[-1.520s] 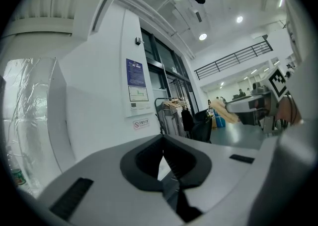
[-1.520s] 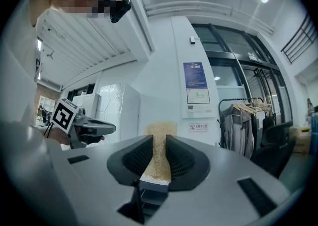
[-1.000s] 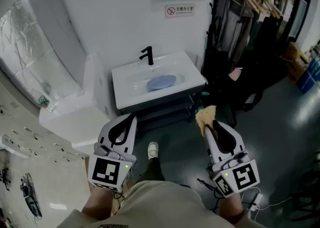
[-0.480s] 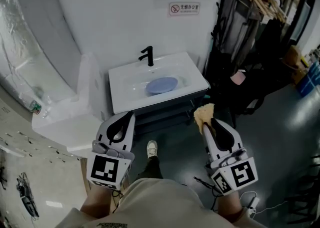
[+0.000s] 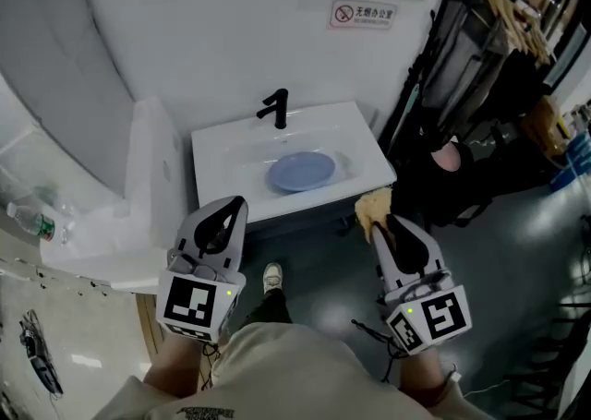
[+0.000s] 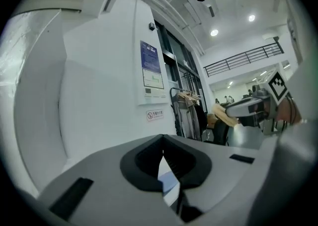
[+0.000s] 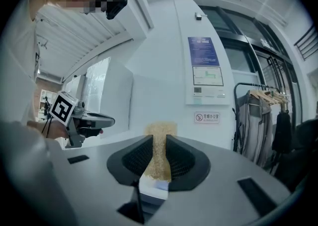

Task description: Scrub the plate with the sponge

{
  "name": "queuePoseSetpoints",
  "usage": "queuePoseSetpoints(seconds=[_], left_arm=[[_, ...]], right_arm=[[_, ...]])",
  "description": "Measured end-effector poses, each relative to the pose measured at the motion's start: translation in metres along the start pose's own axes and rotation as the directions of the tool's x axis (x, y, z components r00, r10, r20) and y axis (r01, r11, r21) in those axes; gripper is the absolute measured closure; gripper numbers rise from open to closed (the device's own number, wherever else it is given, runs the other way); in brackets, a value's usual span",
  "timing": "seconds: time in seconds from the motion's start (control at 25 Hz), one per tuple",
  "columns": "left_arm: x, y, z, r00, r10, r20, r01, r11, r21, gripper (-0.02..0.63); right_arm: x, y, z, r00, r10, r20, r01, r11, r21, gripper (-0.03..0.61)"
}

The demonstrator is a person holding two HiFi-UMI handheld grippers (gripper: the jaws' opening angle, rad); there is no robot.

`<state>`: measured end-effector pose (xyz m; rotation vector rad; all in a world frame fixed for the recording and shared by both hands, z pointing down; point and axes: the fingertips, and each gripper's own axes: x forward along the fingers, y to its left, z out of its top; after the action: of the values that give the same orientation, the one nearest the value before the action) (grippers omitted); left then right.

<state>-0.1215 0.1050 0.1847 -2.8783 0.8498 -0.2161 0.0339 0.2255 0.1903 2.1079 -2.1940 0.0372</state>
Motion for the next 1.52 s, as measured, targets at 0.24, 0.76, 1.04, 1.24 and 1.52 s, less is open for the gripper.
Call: queuePoseSetpoints(seconds=[0.24,0.76,1.04,1.24,1.52], left_arm=[[0.067,0.054,-0.013,0.999,-0.025,-0.045,0.024,0.999,-0.022,0.607],[0.180,0.135,-0.037,0.990,-0.107,-0.094,0.104,0.994,-0.042,0.607],[0.202,0.151,-0.050,0.987,-0.108,-0.119,0.100,0.992,-0.072,0.607],[0.215,0.157,-0.063,0.981,-0.088,-0.173,0.068,0.991,-0.119,0.607],[0.237,0.162,-0.088,0.967,-0.074,-0.245,0.016,0.973,-0.229,0.606]], right_arm=[[0.084,-0.028,0.006,0.999,0.001,-0.049,-0.001,1.000,-0.003,0.489],[0.230,-0.066,0.000,0.995,-0.012,-0.095,0.015,1.000,0.025,0.489],[0.263,-0.079,-0.007,0.993,-0.002,-0.120,0.005,1.000,0.031,0.489],[0.279,-0.091,-0.015,0.990,0.034,-0.136,-0.025,0.997,0.070,0.489],[0.305,-0.110,-0.032,0.975,0.123,-0.184,-0.105,0.989,0.102,0.489]])
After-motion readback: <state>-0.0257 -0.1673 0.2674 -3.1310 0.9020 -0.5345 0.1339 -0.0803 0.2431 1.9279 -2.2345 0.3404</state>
